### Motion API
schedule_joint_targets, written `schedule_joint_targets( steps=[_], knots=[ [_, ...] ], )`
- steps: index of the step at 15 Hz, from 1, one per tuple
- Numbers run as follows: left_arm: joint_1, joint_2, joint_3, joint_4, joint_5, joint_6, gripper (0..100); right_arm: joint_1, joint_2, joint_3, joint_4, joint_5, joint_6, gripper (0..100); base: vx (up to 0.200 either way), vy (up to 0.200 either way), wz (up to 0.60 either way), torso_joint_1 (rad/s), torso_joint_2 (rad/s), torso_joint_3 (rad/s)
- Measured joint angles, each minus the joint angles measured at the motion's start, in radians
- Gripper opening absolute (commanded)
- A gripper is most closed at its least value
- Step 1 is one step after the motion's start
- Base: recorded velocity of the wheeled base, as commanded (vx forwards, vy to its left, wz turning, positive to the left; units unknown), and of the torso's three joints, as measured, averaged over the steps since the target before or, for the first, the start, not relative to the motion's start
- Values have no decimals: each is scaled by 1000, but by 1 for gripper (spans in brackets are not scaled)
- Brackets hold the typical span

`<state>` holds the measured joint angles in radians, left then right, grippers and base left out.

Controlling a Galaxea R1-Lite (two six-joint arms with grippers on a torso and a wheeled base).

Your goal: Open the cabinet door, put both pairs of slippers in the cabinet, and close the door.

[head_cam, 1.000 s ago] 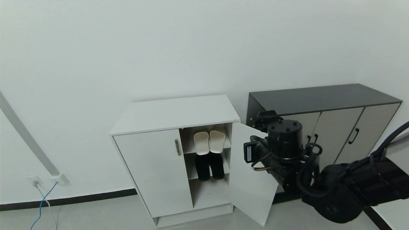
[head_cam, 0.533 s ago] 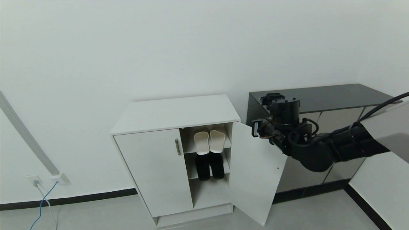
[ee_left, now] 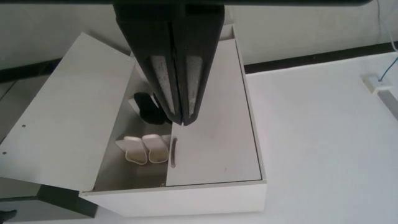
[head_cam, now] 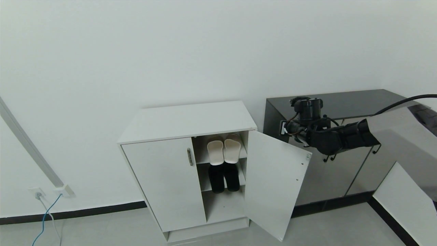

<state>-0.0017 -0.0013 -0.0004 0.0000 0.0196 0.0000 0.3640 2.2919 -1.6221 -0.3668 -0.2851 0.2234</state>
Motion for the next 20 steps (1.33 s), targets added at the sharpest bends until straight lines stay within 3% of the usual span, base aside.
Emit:
schedule_joint_targets(
  steps=[10, 13, 16, 20],
  knots=[
    [0, 0, 0, 0, 3, -1, 0, -55, 177, -104, 4, 0, -1, 0, 0, 0, 0, 0, 0, 0],
    [0, 0, 0, 0, 6, -2, 0, -55, 182, -96, 7, -4, -3, 0, 0, 0, 0, 0, 0, 0],
    [0, 0, 0, 0, 10, -26, 0, -44, 173, -68, 10, -6, -7, 0, 0, 0, 0, 0, 0, 0],
    [0, 0, -1, -1, 8, -25, 0, -14, 124, 16, 14, -6, -7, 0, 0, 0, 0, 0, 0, 0]
  ],
)
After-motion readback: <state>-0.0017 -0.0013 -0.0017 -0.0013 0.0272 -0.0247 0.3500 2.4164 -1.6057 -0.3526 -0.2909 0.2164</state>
